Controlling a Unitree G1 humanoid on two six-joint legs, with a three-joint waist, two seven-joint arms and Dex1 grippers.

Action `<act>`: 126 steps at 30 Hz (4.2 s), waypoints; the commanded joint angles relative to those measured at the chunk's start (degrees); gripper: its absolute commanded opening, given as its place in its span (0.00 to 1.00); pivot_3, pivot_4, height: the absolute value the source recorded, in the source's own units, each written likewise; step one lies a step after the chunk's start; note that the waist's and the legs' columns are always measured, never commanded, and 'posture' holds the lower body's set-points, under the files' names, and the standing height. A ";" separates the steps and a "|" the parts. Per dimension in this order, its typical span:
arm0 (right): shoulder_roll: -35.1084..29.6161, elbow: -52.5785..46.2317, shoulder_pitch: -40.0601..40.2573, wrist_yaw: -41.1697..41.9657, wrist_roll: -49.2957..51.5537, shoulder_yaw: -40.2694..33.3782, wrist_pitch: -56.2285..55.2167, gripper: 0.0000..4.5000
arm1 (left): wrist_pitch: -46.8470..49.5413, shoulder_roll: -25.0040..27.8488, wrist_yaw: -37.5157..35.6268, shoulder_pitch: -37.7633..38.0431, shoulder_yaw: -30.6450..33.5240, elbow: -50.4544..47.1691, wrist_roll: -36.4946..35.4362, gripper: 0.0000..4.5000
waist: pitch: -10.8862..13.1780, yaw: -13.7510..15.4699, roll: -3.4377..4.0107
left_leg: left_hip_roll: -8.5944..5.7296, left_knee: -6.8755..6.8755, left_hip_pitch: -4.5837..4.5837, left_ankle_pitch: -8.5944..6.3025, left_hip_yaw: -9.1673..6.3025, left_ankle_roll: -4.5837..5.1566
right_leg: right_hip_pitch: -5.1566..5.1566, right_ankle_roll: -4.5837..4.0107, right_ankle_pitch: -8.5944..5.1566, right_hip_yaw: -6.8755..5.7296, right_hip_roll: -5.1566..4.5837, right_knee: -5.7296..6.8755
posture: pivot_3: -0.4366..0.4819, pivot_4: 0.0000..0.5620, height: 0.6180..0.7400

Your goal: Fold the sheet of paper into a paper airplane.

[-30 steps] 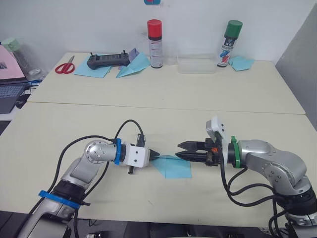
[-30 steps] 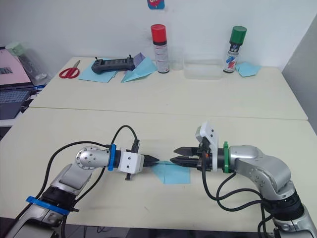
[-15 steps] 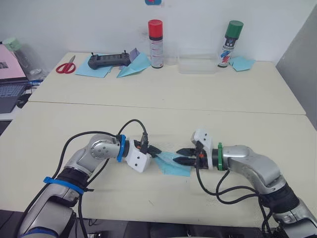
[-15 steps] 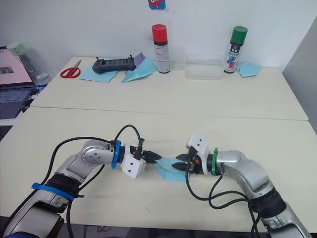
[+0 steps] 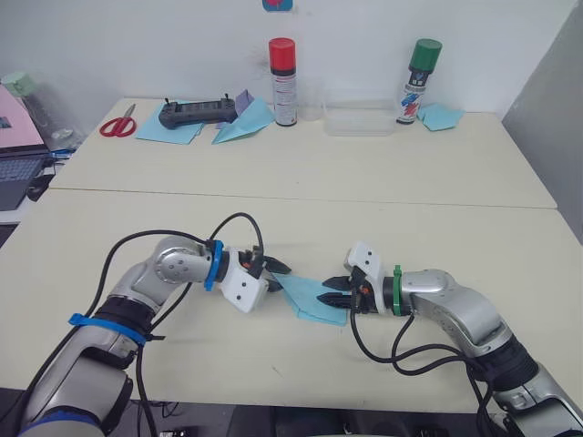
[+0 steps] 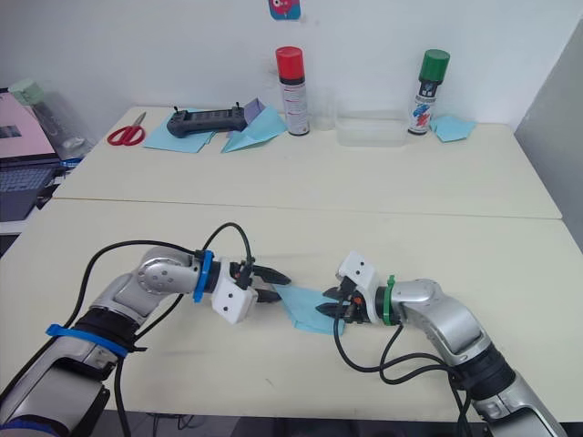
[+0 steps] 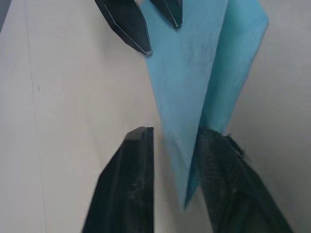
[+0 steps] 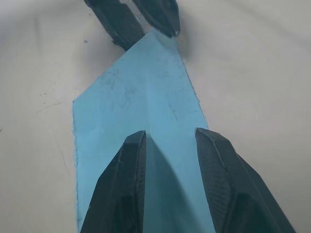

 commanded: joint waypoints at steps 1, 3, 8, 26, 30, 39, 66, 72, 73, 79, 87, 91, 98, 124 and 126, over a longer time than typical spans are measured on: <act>-0.20 1.46 -0.01 0.03 -1.71 -0.36 0.03 0.37 | 0.28 3.37 -2.59 -1.06 1.52 -2.13 -3.06 0.65 | 0.00 -0.03 0.00 | 0.00 0.01 0.00 0.00 0.00 0.00 | 0.00 0.00 0.00 0.00 0.00 0.00 | 0.48 0.27 1.00; -0.13 1.63 0.01 0.16 -1.86 -0.39 -0.12 0.37 | 1.24 3.88 -3.39 -0.89 1.51 -2.75 -4.28 0.78 | 0.00 0.00 0.00 | 0.00 0.01 0.00 0.00 0.00 0.00 | 0.00 0.00 0.00 0.00 0.00 0.00 | 0.48 0.27 1.00; -1.12 2.08 -0.07 1.75 -3.46 0.15 -3.32 0.37 | 43.36 9.38 -6.75 4.41 10.56 -18.54 -31.89 0.83 | 0.01 -0.38 0.00 | 0.04 0.02 -0.03 0.00 0.00 0.00 | -0.01 0.00 0.00 0.00 0.00 0.01 | 0.48 0.27 1.00; -1.85 1.91 -0.68 6.46 -5.69 -1.38 -8.60 0.37 | 66.39 -3.31 -2.42 12.58 5.34 -25.72 -25.81 0.01 | 0.02 0.05 0.02 | -0.01 0.14 -0.04 -0.01 -0.04 0.00 | 0.04 0.03 0.01 0.00 0.02 -0.01 | 0.48 0.27 1.00; -2.14 0.90 -0.45 7.95 -5.15 -2.16 -10.34 0.37 | 66.03 -5.15 -0.49 11.17 4.95 -21.50 -21.92 0.01 | 0.02 0.09 0.02 | -0.02 0.16 -0.04 -0.01 -0.05 0.00 | 0.04 0.03 0.01 0.00 0.01 -0.01 | 0.48 0.27 1.00; -6.22 -8.62 5.76 13.20 -1.80 -7.87 -18.31 0.37 | 67.58 -8.67 -3.65 7.93 5.58 -16.77 -21.89 0.01 | 0.01 0.81 0.03 | -0.07 0.19 -0.04 -0.01 -0.05 0.00 | 0.11 0.05 0.02 -0.01 -0.04 -0.06 | 0.48 0.27 1.00; -0.49 3.40 9.62 6.10 -25.53 -0.15 -53.44 0.89 | 70.40 -11.46 -8.02 6.57 4.50 -15.95 -19.65 0.00 | 0.01 1.28 0.03 | -0.08 0.21 0.00 -0.01 -0.04 -0.01 | 0.15 0.07 0.03 0.00 -0.04 -0.08 | 0.48 0.27 1.00; 1.65 6.76 7.49 5.41 -26.11 0.19 -56.76 0.77 | 68.55 -10.51 -9.86 6.30 3.16 -16.21 -18.29 0.00 | 0.01 1.28 0.03 | -0.08 0.19 -0.01 -0.01 -0.04 0.00 | 0.15 0.07 0.03 0.00 -0.04 -0.08 | 0.48 0.27 1.00; 1.65 6.84 7.47 5.73 -25.88 0.28 -56.90 0.69 | 67.81 -10.41 -10.12 6.36 3.05 -16.32 -18.05 0.00 | 0.01 1.29 0.03 | -0.08 0.19 -0.01 -0.01 -0.04 0.00 | 0.15 0.07 0.03 0.00 -0.04 -0.09 | 0.48 0.27 1.00; 0.03 6.63 8.81 8.89 -24.65 1.18 -57.87 0.20 | 66.73 -11.21 -11.05 6.45 3.85 -18.44 -19.09 0.00 | 0.01 1.30 0.03 | -0.08 0.19 -0.01 -0.01 -0.04 0.00 | 0.15 0.07 0.03 -0.01 -0.04 -0.08 | 0.48 0.27 1.00; -0.89 7.46 9.38 10.68 -23.74 1.49 -59.05 0.01 | 64.10 -10.83 -14.16 7.30 2.73 -20.59 -19.02 0.00 | 0.01 1.31 0.03 | -0.07 0.19 -0.01 -0.01 -0.04 0.00 | 0.15 0.06 0.03 0.00 -0.04 -0.08 | 0.48 0.27 1.00; -1.57 7.23 10.08 12.21 -22.77 1.89 -58.45 0.01 | 62.98 -9.90 -15.34 7.37 0.70 -20.24 -16.69 0.00 | 0.01 1.31 0.03 | -0.08 0.19 -0.01 -0.01 -0.04 0.00 | 0.15 0.06 0.03 -0.01 -0.04 -0.08 | 0.48 0.27 1.00; -3.34 5.11 11.77 14.05 -20.03 0.72 -55.37 0.01 | 59.62 -9.59 -14.58 7.40 -1.96 -15.34 -12.19 0.00 | 0.00 1.43 0.04 | -0.09 0.19 0.00 -0.01 -0.04 0.00 | 0.19 0.06 0.02 0.00 -0.05 -0.10 | 0.48 0.27 1.00; -3.43 -4.99 13.74 10.45 -10.30 -6.06 -39.35 0.01 | 57.14 -9.89 -15.22 6.44 -3.09 -12.86 -11.08 0.00 | -0.01 1.29 0.04 | -0.08 0.16 0.79 -0.01 0.02 0.00 | 0.92 -0.26 -0.16 0.13 -0.06 -0.11 | 0.48 0.27 1.00; -2.59 -4.86 13.20 8.75 -10.36 -6.55 -36.15 0.01 | 57.01 -9.69 -15.31 6.35 -2.86 -12.66 -11.05 0.00 | -0.01 1.28 0.04 | -0.08 0.15 0.79 -0.01 0.02 0.00 | 0.92 -0.27 -0.17 0.13 -0.06 -0.11 | 0.48 0.27 1.00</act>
